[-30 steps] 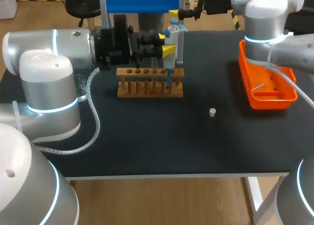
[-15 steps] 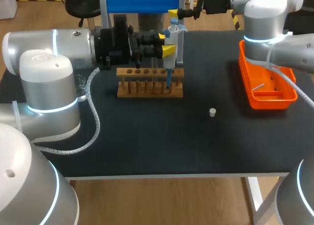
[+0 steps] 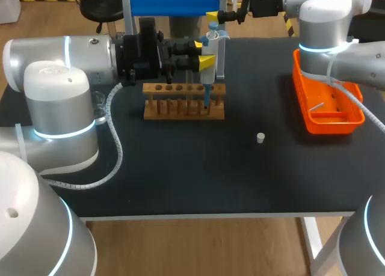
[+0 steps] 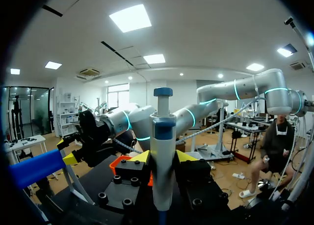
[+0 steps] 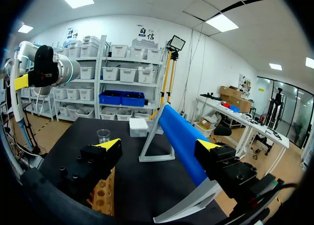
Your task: Invert the test tube, pick up the pipette, mount the tip to pipette, aspirate from beaker and dispense into the tube, eject the tip, return the pipette, and cap with the stopper.
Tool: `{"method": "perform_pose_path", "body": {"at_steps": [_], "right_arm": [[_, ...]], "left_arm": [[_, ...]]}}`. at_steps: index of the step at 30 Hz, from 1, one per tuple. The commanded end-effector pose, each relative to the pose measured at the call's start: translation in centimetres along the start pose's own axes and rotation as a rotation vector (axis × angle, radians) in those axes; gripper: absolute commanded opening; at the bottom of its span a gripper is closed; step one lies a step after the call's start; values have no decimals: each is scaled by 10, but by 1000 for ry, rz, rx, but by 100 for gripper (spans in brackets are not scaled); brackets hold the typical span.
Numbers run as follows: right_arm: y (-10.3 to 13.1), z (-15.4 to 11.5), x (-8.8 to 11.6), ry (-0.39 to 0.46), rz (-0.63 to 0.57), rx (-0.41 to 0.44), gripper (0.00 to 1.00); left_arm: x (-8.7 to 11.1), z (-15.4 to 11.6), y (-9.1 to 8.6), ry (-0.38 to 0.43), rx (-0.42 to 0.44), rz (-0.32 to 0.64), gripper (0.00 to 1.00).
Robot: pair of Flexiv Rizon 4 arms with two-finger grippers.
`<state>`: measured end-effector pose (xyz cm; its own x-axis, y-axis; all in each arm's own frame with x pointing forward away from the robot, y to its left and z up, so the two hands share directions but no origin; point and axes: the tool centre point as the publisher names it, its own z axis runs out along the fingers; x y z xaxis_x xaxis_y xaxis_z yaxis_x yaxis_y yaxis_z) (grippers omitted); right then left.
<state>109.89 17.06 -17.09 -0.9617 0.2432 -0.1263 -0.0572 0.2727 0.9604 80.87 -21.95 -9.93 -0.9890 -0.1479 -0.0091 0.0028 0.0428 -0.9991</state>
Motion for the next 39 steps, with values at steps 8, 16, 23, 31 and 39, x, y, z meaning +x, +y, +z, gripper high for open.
{"method": "perform_pose_path", "body": {"at_steps": [8, 16, 23, 31, 39], "right_arm": [[0, 0, -2, 4, 0, 1, 100], [0, 0, -2, 4, 0, 1, 100], [0, 0, -2, 4, 0, 1, 100], [0, 0, -2, 4, 0, 1, 100], [0, 0, -2, 4, 0, 1, 100]], "left_arm": [[0, -2, 0, -3, -11, -6, 0], [-11, -39, 4, -102, -67, -30, 0], [-29, -71, 1, -191, -93, -16, 0], [-63, -100, -2, -283, -99, 4, 0], [-98, -112, 4, -383, -73, -5, 0]]}}
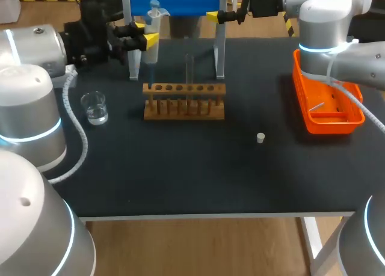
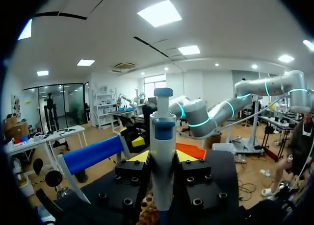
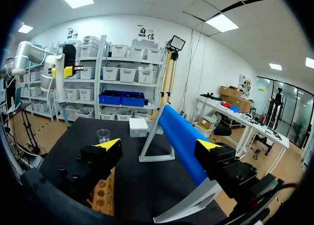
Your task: Invert the test tube, pick up the pipette, mount the tip to pipette, aspirate from beaker and dispense into the tube, eject the tip, return the pipette, and cap with the stopper.
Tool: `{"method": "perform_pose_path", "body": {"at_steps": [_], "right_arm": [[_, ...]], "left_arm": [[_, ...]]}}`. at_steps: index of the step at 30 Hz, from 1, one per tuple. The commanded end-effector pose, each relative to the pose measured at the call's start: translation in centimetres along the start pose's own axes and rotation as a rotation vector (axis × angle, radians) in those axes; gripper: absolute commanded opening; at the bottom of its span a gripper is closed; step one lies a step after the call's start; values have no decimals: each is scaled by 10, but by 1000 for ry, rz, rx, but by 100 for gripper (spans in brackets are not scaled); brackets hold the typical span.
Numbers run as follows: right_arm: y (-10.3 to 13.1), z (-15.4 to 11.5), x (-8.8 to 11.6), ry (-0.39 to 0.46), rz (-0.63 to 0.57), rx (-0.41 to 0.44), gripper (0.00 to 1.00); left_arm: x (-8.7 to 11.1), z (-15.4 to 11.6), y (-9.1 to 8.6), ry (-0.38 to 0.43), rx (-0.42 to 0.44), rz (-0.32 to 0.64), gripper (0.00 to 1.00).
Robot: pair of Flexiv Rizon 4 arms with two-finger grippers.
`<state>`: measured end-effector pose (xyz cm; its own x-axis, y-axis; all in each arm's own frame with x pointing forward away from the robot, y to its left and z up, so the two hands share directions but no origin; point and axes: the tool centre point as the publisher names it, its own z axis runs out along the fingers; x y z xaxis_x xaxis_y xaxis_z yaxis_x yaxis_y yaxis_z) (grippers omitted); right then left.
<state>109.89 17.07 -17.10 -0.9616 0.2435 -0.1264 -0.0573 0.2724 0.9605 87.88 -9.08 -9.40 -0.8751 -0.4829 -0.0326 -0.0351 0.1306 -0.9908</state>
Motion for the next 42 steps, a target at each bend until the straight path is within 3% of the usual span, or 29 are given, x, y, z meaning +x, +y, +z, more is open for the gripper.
{"method": "perform_pose_path", "body": {"at_steps": [1, 12, 28, 42], "right_arm": [[0, 0, -2, 4, 0, 2, 100], [0, 0, -2, 4, 0, 2, 100], [0, 0, -2, 4, 0, 2, 100], [0, 0, -2, 4, 0, 2, 100]], "left_arm": [[-11, 9, 4, -39, 23, -5, 0], [-48, 29, 5, -146, 31, -22, 0], [-85, 58, 9, -306, 11, -41, 0], [-120, 88, 18, -357, -24, -76, 0]]}}
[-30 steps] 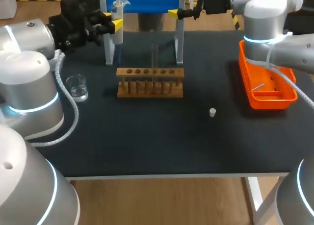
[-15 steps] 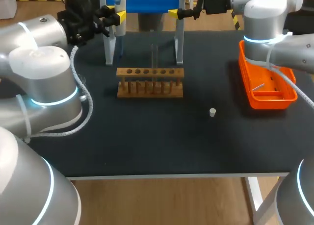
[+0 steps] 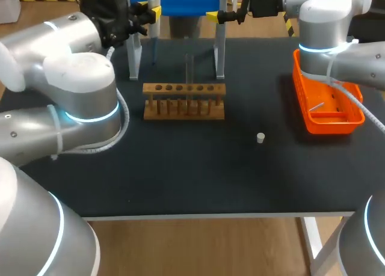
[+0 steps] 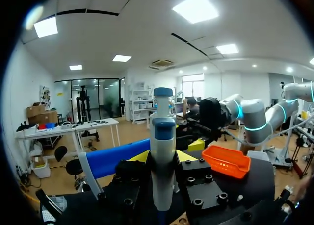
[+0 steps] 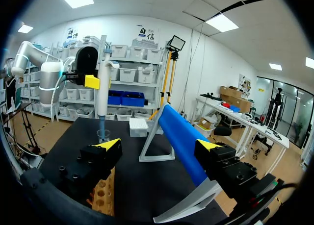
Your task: Invert the test tube, pick up the pipette, mount the tip to pipette, aspirate from beaker and dispense into the tube, eject the tip, return the pipette, and cap with the stopper.
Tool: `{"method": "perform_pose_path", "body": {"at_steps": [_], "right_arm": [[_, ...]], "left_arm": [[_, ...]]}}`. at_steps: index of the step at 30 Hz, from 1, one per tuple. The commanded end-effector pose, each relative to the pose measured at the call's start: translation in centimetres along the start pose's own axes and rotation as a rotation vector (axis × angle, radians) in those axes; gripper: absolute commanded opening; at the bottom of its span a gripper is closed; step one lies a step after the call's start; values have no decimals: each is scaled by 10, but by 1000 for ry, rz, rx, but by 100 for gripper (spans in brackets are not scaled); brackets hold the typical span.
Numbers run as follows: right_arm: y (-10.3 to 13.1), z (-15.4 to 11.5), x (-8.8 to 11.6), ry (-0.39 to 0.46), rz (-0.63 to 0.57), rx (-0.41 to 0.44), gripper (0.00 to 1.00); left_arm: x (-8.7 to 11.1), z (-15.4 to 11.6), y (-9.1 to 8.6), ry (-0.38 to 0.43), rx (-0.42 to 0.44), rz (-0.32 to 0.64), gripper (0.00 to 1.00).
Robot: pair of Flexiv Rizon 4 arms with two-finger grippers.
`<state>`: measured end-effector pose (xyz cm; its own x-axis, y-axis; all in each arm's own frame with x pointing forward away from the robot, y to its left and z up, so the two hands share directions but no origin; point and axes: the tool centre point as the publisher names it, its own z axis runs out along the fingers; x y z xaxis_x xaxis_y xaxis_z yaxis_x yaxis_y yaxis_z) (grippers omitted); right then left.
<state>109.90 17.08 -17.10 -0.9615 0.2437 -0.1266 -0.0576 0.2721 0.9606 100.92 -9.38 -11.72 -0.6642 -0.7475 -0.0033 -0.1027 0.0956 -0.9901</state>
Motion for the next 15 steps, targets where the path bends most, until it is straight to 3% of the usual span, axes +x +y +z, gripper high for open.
{"method": "perform_pose_path", "body": {"at_steps": [1, 15], "right_arm": [[0, 0, -2, 4, 0, 2, 100], [0, 0, -2, 4, 0, 2, 100]], "left_arm": [[-3, 23, -1, -28, -14, 1, 0], [-38, 36, 9, -154, -61, -35, 0]]}}
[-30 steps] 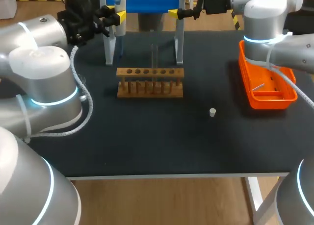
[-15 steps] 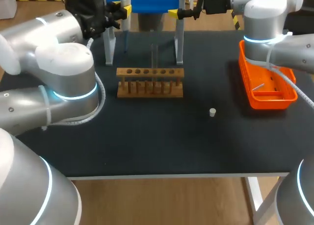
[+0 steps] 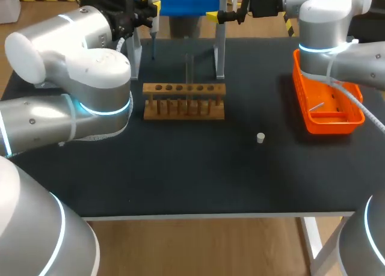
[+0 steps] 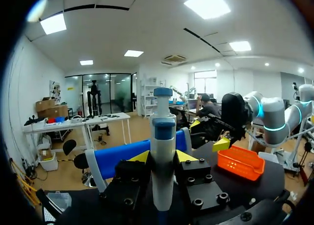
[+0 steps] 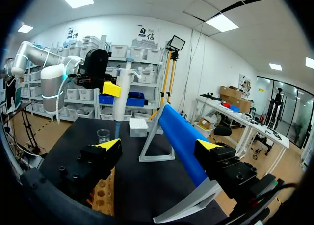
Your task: Invert the test tube, pick up the pipette, mount the tip to pipette, aspirate from beaker and dispense into the tube, eject the tip, return the pipette, and cap with the stopper.
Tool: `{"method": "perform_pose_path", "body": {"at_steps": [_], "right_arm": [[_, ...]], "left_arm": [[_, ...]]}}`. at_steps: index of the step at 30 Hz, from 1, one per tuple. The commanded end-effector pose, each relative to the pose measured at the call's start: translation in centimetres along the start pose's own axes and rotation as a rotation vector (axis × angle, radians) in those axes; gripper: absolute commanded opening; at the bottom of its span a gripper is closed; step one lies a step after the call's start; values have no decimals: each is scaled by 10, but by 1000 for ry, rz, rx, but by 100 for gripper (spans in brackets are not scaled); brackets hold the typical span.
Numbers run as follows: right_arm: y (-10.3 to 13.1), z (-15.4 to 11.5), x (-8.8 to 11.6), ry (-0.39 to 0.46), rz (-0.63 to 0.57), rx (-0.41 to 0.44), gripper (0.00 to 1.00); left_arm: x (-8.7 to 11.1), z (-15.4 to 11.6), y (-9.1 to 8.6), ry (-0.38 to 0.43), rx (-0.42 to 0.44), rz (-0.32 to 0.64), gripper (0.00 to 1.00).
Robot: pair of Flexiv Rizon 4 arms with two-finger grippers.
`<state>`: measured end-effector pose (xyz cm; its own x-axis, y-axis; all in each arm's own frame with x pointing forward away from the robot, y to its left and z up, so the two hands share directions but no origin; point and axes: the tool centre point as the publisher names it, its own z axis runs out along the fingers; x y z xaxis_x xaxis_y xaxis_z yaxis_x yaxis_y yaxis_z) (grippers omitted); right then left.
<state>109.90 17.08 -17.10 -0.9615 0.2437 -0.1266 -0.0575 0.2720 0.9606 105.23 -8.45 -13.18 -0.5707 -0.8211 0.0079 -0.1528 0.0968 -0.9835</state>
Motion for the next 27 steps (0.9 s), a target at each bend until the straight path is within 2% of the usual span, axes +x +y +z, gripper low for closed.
{"method": "perform_pose_path", "body": {"at_steps": [1, 17, 27], "right_arm": [[0, 0, -2, 5, 0, 2, 100], [0, 0, -2, 5, 0, 2, 100], [0, 0, -2, 5, 0, 2, 100]], "left_arm": [[-4, 9, -2, -53, -28, -8, 0], [-29, 22, 6, -224, -82, -69, 0], [-43, 28, 11, -264, -79, -93, 0]]}}
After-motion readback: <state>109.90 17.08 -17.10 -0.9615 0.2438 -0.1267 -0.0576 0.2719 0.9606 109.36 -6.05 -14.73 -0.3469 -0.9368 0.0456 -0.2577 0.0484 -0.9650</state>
